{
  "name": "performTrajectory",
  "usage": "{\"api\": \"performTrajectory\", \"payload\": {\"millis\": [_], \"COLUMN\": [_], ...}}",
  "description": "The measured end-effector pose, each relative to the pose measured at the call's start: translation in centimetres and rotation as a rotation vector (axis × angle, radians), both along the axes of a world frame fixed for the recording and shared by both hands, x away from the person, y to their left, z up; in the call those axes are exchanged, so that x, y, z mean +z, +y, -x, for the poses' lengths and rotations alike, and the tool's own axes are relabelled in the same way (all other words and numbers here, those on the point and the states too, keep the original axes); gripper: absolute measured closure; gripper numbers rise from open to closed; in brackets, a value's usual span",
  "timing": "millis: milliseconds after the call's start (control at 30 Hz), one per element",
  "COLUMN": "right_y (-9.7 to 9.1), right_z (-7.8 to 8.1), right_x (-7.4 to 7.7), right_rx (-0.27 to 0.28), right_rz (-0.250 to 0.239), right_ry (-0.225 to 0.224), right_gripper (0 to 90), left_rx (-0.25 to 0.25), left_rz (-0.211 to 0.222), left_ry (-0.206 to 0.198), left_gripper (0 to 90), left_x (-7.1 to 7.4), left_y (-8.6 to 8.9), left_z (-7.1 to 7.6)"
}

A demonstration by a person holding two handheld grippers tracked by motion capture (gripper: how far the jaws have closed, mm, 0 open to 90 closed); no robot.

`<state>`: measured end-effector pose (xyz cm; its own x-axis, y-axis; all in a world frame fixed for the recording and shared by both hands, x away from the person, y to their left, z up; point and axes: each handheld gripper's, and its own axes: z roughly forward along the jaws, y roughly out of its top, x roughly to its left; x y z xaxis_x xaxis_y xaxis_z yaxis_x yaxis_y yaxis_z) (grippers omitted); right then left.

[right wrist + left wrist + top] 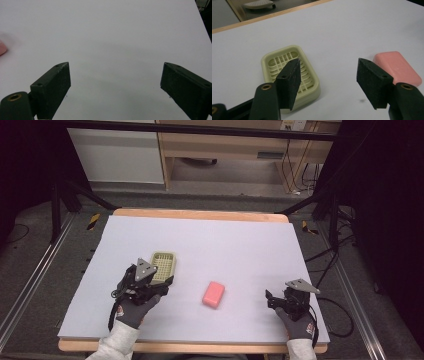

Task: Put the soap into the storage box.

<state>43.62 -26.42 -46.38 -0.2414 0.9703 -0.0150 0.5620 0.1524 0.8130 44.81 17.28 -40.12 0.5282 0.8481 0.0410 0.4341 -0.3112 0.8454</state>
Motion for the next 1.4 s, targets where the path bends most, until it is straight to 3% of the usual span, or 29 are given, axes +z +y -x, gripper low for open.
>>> {"api": "performTrajectory", "payload": {"millis": [1000, 1400], "right_y": [-0.1, 0.0], "right_z": [0.1, 0.1], "right_x": [0.0, 0.1], "right_rx": [0.0, 0.002], "right_rz": [-0.015, -0.01], "right_ry": [-0.007, -0.004], "right_gripper": [9.5, 9.5], "left_rx": [-0.109, -0.133], "left_rz": [-0.03, -0.054], "left_ry": [0.026, 0.043], "left_gripper": [29.8, 29.3], "left_x": [-0.7, -1.5], "left_y": [-7.9, -10.0], "left_z": [-1.2, -1.3]}}
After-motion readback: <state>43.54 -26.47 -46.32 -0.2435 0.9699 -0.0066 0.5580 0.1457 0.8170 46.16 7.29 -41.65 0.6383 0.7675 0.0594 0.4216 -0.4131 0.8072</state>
